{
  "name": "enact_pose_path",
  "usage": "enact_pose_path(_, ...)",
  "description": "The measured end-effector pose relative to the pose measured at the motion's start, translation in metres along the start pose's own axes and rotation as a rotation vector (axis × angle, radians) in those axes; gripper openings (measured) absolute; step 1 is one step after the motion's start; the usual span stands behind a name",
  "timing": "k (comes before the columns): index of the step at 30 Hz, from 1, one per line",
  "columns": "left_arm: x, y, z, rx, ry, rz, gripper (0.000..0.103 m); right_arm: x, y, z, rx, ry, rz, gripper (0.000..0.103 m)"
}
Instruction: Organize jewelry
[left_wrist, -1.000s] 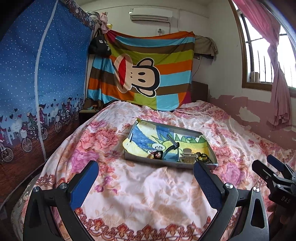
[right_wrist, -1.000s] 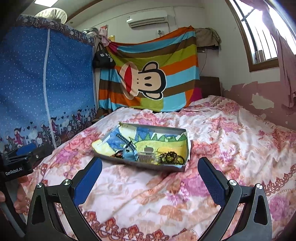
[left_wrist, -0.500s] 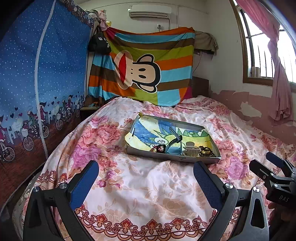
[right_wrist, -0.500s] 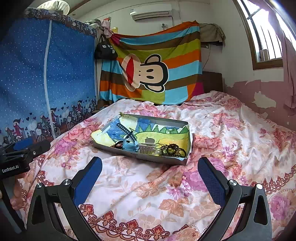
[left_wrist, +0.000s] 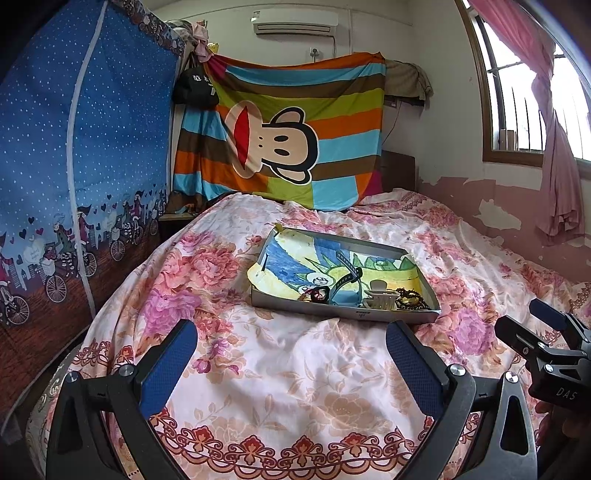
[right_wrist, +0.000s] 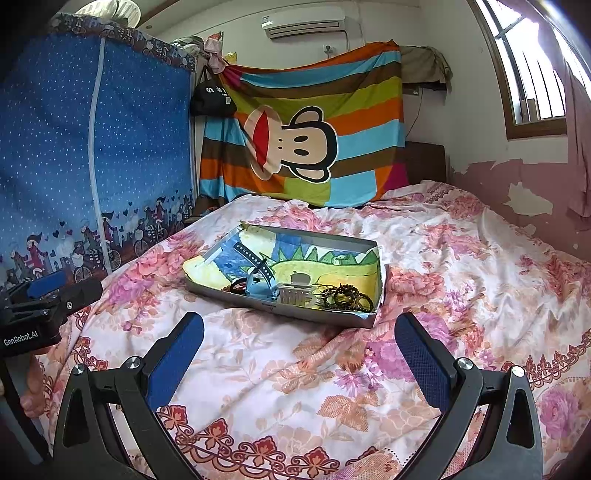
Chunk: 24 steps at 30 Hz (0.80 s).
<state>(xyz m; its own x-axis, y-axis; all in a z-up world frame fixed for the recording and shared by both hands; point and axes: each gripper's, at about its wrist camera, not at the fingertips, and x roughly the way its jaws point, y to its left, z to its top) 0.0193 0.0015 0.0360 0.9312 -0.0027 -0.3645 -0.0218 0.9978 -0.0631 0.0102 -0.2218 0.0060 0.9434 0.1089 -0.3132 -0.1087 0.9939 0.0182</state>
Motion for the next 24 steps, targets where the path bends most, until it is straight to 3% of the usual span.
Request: enact_pose_path(24,0.0050,0.0010,-0.0075,-0.006,0.038,-0.007,0.103,0.0026,0.0056,-0.0074,-0.014,0.012,0.005,0.102)
